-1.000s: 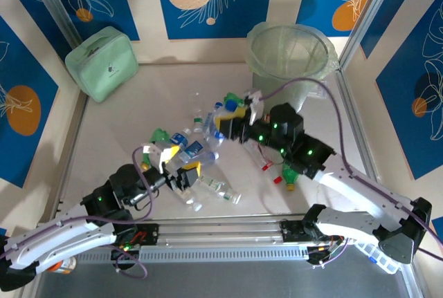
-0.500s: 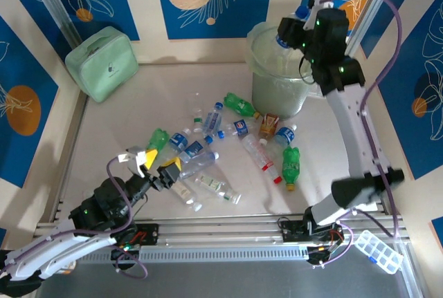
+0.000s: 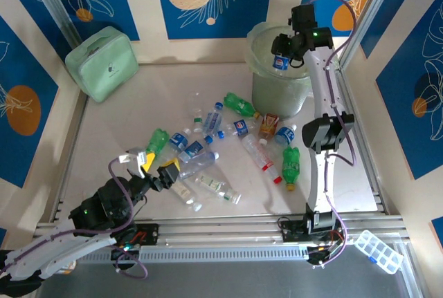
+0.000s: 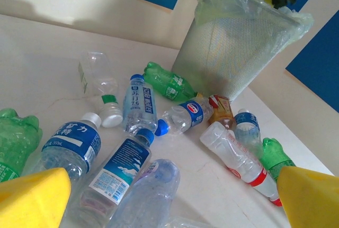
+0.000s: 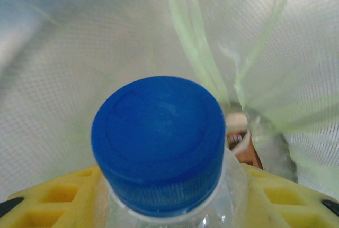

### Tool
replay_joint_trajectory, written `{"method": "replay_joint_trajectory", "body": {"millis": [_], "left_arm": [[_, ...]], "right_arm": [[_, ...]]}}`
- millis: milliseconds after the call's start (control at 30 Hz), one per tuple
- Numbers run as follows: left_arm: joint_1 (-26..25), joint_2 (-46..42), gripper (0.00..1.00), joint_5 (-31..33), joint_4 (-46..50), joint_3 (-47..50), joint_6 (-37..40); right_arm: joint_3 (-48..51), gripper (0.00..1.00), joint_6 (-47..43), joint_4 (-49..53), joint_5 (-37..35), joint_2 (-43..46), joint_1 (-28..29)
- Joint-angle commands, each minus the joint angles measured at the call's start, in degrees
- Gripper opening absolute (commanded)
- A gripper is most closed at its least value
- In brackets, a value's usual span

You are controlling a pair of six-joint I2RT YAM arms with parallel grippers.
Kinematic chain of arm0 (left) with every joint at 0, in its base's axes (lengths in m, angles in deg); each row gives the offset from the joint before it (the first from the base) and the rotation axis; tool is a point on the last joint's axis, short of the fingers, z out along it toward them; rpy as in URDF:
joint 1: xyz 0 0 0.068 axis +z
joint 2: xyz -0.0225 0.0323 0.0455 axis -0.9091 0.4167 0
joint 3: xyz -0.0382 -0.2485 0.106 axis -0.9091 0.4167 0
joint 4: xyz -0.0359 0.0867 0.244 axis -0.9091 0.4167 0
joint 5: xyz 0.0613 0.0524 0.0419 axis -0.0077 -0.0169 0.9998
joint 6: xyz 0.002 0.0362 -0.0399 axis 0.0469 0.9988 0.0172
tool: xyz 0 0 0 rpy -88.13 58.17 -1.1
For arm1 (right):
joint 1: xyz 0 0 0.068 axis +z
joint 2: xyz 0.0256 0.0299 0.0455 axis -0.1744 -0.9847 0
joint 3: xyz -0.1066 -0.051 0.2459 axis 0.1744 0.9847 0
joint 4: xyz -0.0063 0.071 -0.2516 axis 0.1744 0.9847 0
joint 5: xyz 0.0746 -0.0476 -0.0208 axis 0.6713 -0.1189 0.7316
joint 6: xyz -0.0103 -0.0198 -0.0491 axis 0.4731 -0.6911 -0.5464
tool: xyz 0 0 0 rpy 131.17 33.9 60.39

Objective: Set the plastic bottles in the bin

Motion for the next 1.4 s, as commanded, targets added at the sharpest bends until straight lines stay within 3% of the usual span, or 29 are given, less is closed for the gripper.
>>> {"method": "replay_joint_trajectory", "body": {"millis": [0,133,233,433,667,867,1067,1200,1367], "left_arm": [[-0.4,-0.5,0.99,0.9,1.2,-1.7,0.1],[-0.4,0.9,0.99,1.7,1.3,-2.0,-0.1],[-0.4,2.0,0.99,2.3,1.6,-2.2,-0.2],[-0.4,2.9,0.99,4.0,2.0,-2.4,-0.3],[-0.4,3.7,0.99,6.6,3.2,-2.7,-1.3],[-0.4,5.6,0.99,10.4,5.9,-3.8,-3.4],[-0.4,8.0,0.99,16.9,11.1,-5.3,-9.5],[-0.3,11.2,0.99,21.5,21.7,-8.1,-24.2],[-0.3,16.1,1.0,16.6,31.0,-11.3,-38.4]], "right_arm": [[3.4,0.49,-2.4,2.4,4.8,-1.5,-0.5],[3.8,0.55,-3.7,3.2,5.5,-5.5,-0.5],[3.8,0.65,-4.5,3.0,6.4,-7.2,-0.8],[3.3,0.79,-4.1,1.7,7.9,-6.3,-1.5],[3.4,0.8,-2.9,0.7,5.0,1.0,-1.8],[7.5,0.76,-1.4,-2.5,2.4,13.9,-0.8],[26.5,0.73,-1.3,-12.9,-0.4,32.8,5.4],[45.8,0.72,0.1,-22.6,-5.8,46.3,14.9],[71.0,0.7,3.0,-34.5,-9.9,59.3,28.6]]}}
